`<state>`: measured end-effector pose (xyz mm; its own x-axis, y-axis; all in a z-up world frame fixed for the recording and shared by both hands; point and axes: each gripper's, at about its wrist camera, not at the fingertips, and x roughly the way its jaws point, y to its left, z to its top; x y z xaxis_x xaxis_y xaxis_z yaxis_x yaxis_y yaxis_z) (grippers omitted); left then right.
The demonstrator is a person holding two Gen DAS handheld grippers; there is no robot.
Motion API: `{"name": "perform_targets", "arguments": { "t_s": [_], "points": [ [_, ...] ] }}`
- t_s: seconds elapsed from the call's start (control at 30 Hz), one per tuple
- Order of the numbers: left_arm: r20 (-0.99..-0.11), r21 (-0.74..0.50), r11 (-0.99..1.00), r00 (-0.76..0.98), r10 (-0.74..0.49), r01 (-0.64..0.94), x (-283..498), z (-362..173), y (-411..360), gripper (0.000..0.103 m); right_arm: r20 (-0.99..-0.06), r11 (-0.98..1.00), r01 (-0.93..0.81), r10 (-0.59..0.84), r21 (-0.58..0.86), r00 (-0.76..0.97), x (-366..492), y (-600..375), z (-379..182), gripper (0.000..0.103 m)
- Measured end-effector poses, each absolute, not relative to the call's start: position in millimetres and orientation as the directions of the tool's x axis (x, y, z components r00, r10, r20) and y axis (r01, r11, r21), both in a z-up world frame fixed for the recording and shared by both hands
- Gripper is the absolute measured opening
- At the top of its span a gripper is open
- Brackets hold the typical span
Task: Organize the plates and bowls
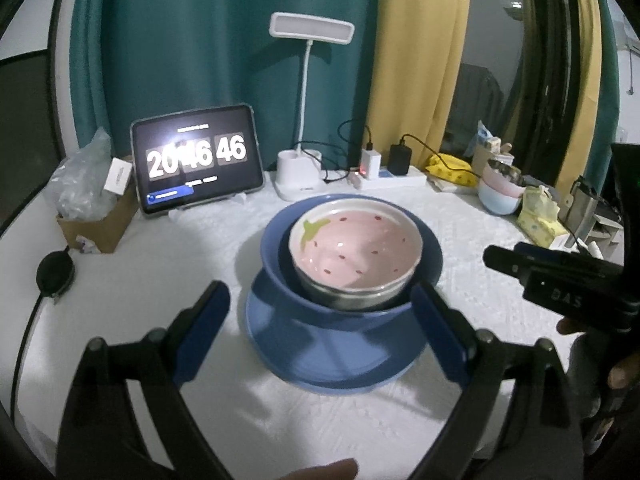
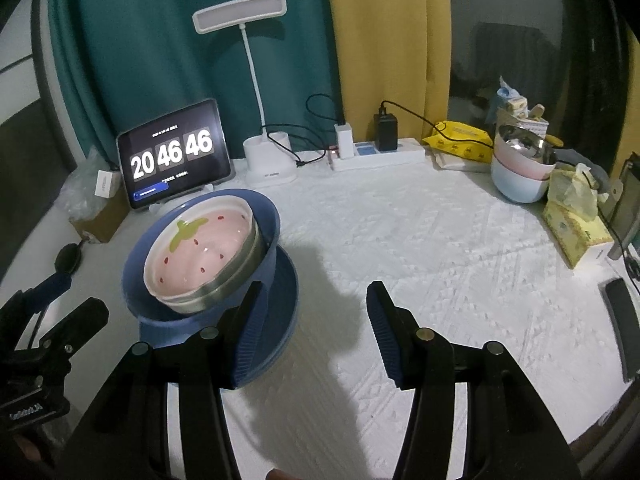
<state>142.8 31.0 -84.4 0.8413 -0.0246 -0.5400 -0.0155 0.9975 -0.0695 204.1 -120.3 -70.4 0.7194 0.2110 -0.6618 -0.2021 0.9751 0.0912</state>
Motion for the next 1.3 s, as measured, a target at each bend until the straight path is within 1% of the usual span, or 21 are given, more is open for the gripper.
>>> {"name": "perform_targets", "arguments": {
  "t_s": [0.2,0.53,1.3],
  "points": [
    [-0.524,-0.069,0.998,0.851,-0.023,-0.016,130.5,-79.9,26.1,0.093,-0.631,0.980,-0.191,0.182,0.054,0.754,187.5,-127.8,-59.7,0.055],
    [-0.481,-0.081,0.997,0.876,-0.028,-0.013,109.8,-64.0,20.2,0.093,-0.588,0.981,-0.188,0.173,0.036,0.790,163.5,-137.3,-41.6,0.055],
    [-0.382,-0.019,1.000,0.924,-0.005,-0.002,73.1,-18.5,-0.1,0.093,-0.476,0.985,-0.170,0.163,0.029,0.864,117.1,-159.9,4.0,0.055]
  ]
}}
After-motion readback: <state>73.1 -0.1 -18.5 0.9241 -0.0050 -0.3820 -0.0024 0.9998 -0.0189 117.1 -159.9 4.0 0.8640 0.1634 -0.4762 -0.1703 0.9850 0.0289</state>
